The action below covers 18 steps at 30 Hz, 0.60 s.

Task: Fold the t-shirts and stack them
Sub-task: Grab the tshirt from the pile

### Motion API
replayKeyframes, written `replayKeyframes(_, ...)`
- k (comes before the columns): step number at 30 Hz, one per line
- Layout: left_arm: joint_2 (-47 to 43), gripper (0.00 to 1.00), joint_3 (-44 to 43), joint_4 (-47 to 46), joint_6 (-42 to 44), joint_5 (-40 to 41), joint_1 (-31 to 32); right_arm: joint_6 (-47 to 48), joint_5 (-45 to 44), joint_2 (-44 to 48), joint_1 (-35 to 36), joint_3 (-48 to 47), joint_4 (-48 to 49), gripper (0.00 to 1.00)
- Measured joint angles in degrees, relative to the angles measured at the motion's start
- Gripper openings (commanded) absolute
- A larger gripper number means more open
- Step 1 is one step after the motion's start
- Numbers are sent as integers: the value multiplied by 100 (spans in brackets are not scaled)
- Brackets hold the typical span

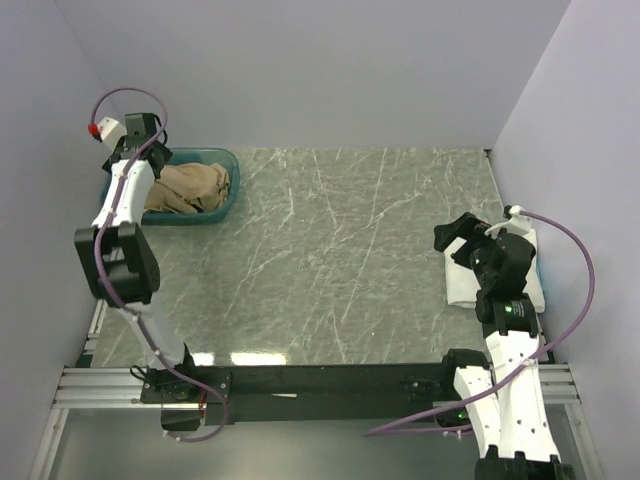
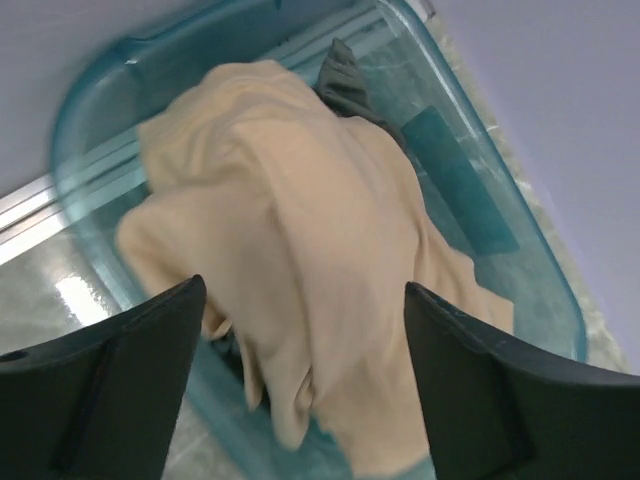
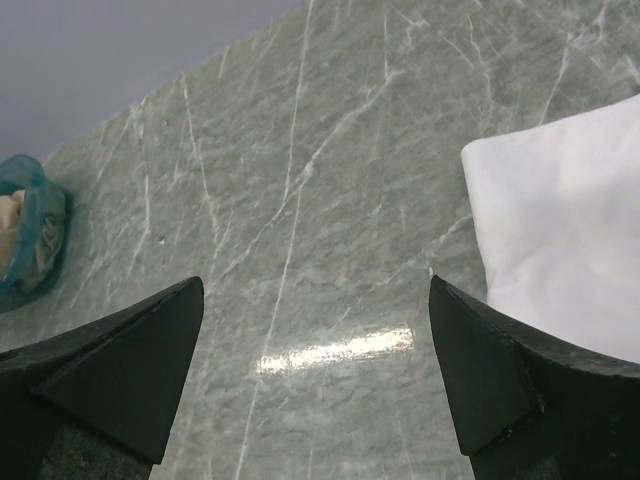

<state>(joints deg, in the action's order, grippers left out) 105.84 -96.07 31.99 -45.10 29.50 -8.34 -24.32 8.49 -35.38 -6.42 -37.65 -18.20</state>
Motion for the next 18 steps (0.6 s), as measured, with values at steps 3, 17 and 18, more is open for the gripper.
replayKeyframes(3,800,79,-752,284,129,-140,-101,0,-11,-101,0,0,-33,99)
replayKeyframes(17,2092,1,-2124,890,555,-529,-212,0,-50,-195,0,0,-74,99)
replayKeyframes(18,2046,1,-2098,883,560,-542,-214,0,-48,-195,0,-2,-74,99)
